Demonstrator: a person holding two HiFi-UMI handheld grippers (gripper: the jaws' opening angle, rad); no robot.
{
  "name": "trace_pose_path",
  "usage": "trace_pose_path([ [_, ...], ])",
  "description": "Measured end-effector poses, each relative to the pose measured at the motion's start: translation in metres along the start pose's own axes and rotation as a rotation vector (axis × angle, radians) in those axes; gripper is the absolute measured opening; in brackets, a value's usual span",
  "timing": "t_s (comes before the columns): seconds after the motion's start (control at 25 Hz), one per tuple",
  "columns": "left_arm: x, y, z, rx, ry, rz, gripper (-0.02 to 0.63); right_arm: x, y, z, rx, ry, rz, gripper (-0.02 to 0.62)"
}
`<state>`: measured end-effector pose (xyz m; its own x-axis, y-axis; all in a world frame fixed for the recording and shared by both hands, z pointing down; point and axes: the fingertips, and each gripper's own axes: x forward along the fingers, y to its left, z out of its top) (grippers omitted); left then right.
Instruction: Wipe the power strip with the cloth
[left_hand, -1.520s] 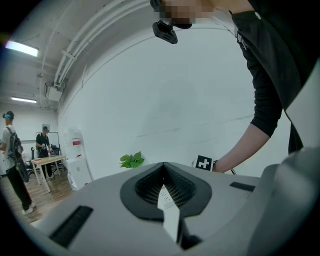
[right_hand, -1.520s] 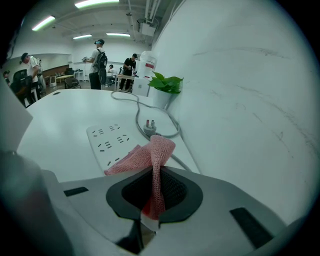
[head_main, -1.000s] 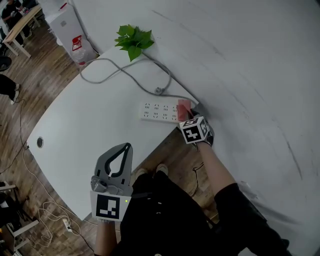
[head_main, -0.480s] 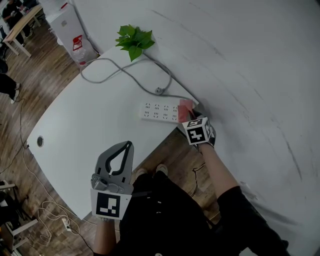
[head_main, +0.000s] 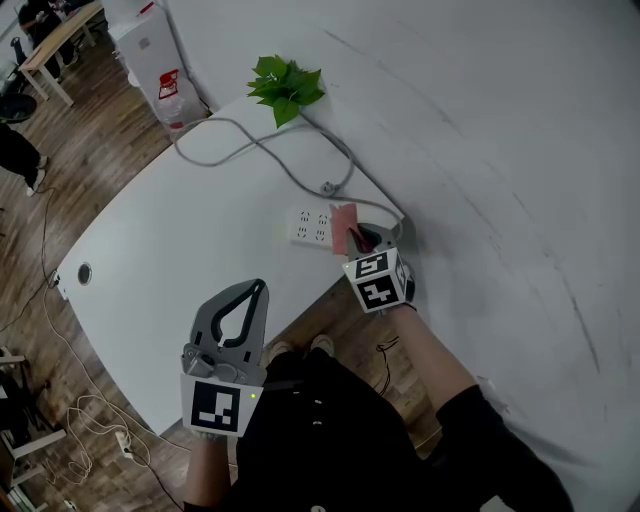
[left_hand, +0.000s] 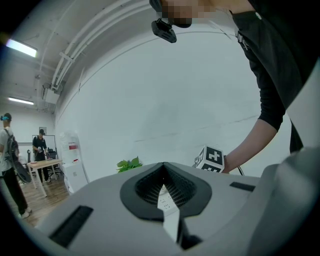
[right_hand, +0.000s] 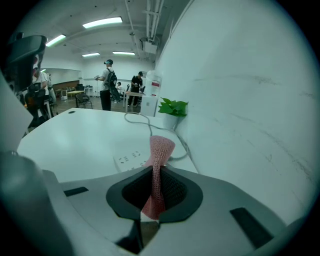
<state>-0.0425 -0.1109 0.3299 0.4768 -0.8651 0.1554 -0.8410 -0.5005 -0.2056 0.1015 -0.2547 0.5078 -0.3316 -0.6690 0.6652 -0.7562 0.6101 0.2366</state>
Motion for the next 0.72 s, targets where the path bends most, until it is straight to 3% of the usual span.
trace_pose_path([
  [0.44, -0.021, 0.016, -0.007, -0.013, 0.023, 0.085, 0.012, 0.020, 0.107, 0.048, -0.089, -0.073, 0.214, 0.054],
  [0.72, -0.033, 0.022, -0.014, -0.016, 0.040, 0.123, 0.012, 0.048, 0.139, 0.041, -0.124, -0.034, 0.256, 0.054],
])
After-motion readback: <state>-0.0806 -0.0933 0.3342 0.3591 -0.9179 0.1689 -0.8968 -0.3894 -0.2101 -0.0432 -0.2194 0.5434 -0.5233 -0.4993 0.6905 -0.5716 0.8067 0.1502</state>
